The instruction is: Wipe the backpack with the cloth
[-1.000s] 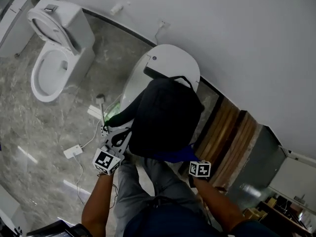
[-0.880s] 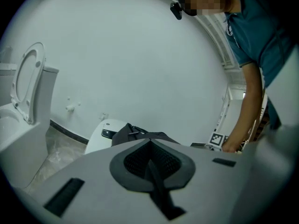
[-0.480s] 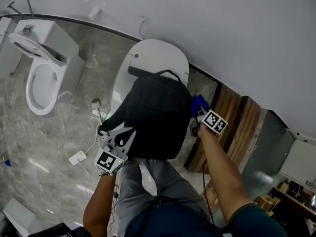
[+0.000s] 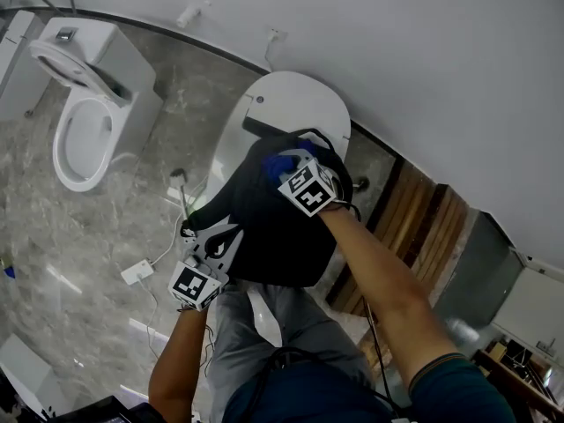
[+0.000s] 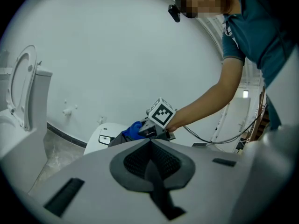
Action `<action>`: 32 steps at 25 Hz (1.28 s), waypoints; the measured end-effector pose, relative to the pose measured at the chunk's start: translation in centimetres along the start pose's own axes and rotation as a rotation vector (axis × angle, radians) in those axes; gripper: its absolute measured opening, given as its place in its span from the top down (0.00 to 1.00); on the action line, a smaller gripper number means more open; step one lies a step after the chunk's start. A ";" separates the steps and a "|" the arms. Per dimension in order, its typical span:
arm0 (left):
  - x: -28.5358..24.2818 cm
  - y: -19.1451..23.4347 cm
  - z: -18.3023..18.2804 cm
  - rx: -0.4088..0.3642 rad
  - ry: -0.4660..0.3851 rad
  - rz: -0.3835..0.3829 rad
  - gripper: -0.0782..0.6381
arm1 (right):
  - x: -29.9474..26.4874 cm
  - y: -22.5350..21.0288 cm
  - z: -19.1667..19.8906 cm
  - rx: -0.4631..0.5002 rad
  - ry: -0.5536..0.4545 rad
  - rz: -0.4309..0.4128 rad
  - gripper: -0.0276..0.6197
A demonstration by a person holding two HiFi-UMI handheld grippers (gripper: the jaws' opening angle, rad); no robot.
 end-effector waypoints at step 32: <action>2.1 2.5 2.3 0.041 0.022 -0.031 0.88 | 5.4 13.3 3.9 0.140 0.063 0.241 0.92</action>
Point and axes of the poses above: the fingertips, and each gripper's own axes: x backward along the fingers, y to its left, z out of its underside, the point moved 10 cm from there along x, backward along the fingers, and after that the axes turned 13 degrees about -z, right-handed, at the moved point
